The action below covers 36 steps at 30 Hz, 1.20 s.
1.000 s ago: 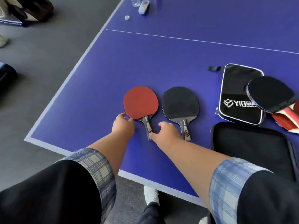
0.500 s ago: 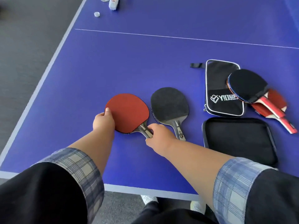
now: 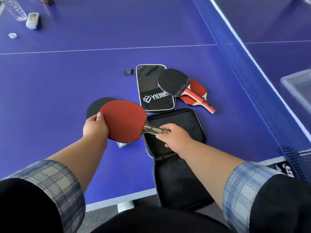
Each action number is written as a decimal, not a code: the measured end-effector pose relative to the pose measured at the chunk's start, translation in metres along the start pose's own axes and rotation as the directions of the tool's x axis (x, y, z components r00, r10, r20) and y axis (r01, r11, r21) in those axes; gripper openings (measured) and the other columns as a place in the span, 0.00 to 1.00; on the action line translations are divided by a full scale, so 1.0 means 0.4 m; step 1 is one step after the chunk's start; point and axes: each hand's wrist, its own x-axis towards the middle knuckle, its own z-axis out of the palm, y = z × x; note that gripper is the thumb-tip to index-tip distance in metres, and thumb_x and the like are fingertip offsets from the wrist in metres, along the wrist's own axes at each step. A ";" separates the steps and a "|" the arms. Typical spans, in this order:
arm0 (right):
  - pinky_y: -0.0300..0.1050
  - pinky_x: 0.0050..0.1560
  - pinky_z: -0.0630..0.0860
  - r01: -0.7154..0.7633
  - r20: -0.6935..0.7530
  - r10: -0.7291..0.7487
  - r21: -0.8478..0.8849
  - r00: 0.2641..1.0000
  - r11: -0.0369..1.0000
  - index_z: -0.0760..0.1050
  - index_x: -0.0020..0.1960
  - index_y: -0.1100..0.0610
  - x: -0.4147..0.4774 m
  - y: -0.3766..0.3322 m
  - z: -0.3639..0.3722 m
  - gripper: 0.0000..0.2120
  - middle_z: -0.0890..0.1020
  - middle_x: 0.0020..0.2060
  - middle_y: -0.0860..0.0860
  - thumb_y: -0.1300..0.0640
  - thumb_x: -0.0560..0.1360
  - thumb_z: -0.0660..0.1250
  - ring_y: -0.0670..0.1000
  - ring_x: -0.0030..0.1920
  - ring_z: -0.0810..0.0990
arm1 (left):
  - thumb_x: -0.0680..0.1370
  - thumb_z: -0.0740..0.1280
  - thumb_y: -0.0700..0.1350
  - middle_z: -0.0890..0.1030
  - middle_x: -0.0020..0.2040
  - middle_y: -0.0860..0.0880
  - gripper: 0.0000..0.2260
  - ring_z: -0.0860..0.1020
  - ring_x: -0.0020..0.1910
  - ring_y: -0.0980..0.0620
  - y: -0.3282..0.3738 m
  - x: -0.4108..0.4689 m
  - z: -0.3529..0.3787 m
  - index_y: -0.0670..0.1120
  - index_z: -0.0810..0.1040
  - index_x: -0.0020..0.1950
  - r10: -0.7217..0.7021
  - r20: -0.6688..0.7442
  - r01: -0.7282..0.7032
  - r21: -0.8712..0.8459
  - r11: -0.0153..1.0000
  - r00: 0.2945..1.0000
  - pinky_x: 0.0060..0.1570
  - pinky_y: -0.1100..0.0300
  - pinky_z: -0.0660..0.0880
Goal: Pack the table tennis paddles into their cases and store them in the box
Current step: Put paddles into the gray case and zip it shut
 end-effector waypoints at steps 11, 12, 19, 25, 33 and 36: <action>0.43 0.52 0.79 -0.166 -0.154 0.299 0.559 0.942 0.812 0.74 0.64 0.57 0.106 0.178 -0.292 0.15 0.78 0.53 0.55 0.65 0.79 0.65 0.50 0.52 0.79 | 0.80 0.58 0.53 0.80 0.47 0.51 0.12 0.81 0.43 0.45 -0.070 -0.242 0.311 0.52 0.76 0.57 -0.141 0.135 0.164 -0.176 0.971 0.981 0.50 0.46 0.81; 0.44 0.54 0.79 -0.169 -0.138 0.301 0.580 0.944 0.797 0.72 0.67 0.55 0.119 0.184 -0.297 0.18 0.77 0.54 0.56 0.66 0.78 0.65 0.51 0.52 0.79 | 0.80 0.58 0.52 0.79 0.46 0.51 0.11 0.80 0.41 0.45 -0.080 -0.252 0.326 0.50 0.77 0.54 -0.153 0.135 0.175 -0.177 0.968 0.979 0.51 0.46 0.80; 0.46 0.52 0.82 -0.203 -0.128 0.290 0.458 0.948 0.865 0.71 0.57 0.48 0.174 0.206 -0.273 0.14 0.77 0.43 0.54 0.62 0.75 0.64 0.51 0.44 0.80 | 0.80 0.57 0.45 0.78 0.40 0.43 0.14 0.71 0.32 0.47 -0.131 -0.243 0.378 0.40 0.77 0.59 -0.137 -0.008 0.137 0.069 0.988 0.991 0.36 0.57 0.72; 0.38 0.26 0.66 -0.090 -0.245 0.115 0.111 0.963 0.990 0.75 0.51 0.52 0.190 0.215 -0.255 0.07 0.76 0.37 0.48 0.60 0.75 0.63 0.51 0.34 0.72 | 0.81 0.58 0.46 0.78 0.57 0.40 0.14 0.78 0.50 0.39 -0.122 -0.242 0.383 0.41 0.74 0.63 -0.109 -0.141 0.148 0.309 0.939 0.984 0.44 0.51 0.72; 0.56 0.66 0.72 -0.222 -0.366 0.155 -0.148 0.917 0.964 0.65 0.76 0.51 0.208 0.217 -0.235 0.26 0.70 0.69 0.57 0.56 0.78 0.65 0.62 0.64 0.73 | 0.81 0.60 0.47 0.78 0.56 0.42 0.12 0.77 0.45 0.41 -0.131 -0.235 0.392 0.43 0.74 0.61 -0.076 -0.122 0.121 0.421 0.899 0.990 0.41 0.52 0.71; 0.55 0.66 0.70 -0.230 -0.378 0.153 -0.167 0.913 0.959 0.63 0.77 0.49 0.208 0.223 -0.234 0.28 0.70 0.70 0.56 0.58 0.78 0.64 0.62 0.67 0.70 | 0.81 0.61 0.47 0.72 0.61 0.41 0.13 0.76 0.46 0.40 -0.128 -0.247 0.398 0.44 0.73 0.64 -0.099 -0.120 0.143 0.446 0.883 0.988 0.44 0.51 0.71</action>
